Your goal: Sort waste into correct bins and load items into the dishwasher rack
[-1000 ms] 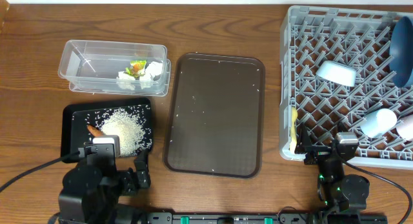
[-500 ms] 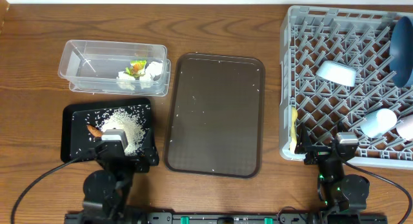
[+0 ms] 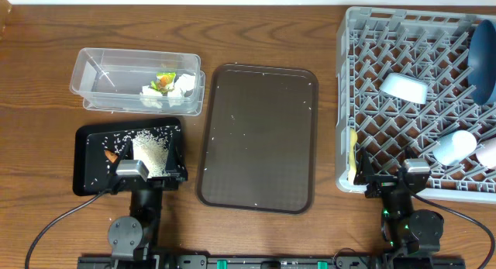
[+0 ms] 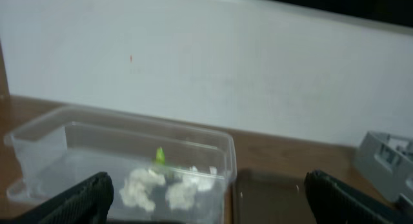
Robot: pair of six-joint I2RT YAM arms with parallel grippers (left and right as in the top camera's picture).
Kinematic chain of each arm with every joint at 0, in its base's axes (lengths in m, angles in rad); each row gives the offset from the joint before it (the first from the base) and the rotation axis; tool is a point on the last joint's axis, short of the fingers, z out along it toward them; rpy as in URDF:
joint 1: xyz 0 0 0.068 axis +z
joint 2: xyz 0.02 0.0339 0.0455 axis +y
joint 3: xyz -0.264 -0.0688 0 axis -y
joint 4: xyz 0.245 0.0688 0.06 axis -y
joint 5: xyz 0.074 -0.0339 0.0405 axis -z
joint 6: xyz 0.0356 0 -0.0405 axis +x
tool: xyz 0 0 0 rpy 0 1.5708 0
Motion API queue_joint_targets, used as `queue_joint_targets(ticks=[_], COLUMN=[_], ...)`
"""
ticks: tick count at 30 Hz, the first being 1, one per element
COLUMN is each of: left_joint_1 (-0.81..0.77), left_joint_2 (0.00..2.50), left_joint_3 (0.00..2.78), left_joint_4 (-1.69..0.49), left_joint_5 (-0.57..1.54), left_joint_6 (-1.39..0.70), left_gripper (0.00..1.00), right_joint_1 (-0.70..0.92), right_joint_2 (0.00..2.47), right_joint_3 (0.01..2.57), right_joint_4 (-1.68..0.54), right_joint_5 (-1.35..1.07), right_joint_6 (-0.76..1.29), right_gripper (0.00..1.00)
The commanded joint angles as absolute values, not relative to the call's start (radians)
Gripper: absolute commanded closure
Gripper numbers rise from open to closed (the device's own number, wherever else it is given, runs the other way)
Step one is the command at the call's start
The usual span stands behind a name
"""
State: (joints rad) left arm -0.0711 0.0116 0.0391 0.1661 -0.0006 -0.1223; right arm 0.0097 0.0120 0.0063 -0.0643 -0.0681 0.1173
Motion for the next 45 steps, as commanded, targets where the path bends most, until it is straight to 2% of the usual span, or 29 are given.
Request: queue_joint_targets(ticks=[1, 4, 13, 22, 45], left_joint_1=[-0.062, -0.062, -0.062, -0.062, -0.062], left_joint_2=[0.001, 0.001, 0.001, 0.001, 0.004], left_joint_3=[0.004, 0.004, 0.004, 0.004, 0.004], left_joint_4=[0.215, 0.184, -0.068, -0.056, -0.059], left_joint_5=[0.015, 0.068, 0.068, 0.154, 0.148], left_joint_6=[-0.030, 0.054, 0.035, 0.087, 0.022], left_gripper=[0.04, 0.03, 0.03, 0.03, 0.03], right_joint_1=[0.014, 0.014, 0.014, 0.014, 0.014], right_joint_2=[0.005, 0.005, 0.005, 0.005, 0.005], right_joint_3=[0.005, 0.005, 0.005, 0.005, 0.005], right_joint_4=[-0.068, -0.068, -0.068, -0.068, -0.068], right_joint_5=[-0.075, -0.076, -0.076, -0.076, -0.075], right_joint_6=[0.103, 0.103, 0.103, 0.103, 0.103], right_gripper=[0.01, 0.01, 0.01, 0.01, 0.01])
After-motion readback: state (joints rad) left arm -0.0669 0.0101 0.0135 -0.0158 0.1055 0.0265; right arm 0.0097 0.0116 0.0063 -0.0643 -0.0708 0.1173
